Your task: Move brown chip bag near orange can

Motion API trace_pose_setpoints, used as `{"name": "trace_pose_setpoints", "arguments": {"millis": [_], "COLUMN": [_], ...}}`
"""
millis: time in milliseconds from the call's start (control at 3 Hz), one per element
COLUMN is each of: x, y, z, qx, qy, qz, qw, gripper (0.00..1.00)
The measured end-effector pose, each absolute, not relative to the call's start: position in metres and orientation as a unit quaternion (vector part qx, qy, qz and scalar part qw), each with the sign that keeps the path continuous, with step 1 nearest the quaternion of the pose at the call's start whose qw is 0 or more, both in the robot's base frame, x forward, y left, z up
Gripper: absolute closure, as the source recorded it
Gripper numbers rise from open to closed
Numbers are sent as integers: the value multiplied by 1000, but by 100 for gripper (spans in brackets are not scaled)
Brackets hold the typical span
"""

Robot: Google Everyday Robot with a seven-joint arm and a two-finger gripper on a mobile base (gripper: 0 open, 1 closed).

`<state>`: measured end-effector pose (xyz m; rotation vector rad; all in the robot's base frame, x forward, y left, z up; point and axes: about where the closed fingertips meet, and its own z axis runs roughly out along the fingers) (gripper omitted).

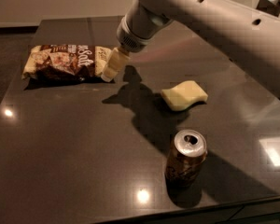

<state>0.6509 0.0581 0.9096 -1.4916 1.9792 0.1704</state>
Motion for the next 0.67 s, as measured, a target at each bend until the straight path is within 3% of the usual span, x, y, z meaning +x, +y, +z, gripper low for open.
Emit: {"name": "trace_pose_setpoints", "arguments": {"millis": [667], "x": [665], "y": [84], "z": [903], "qx": [-574], "qy": [743], "qz": [71], "qw": [337], "gripper": [0]}}
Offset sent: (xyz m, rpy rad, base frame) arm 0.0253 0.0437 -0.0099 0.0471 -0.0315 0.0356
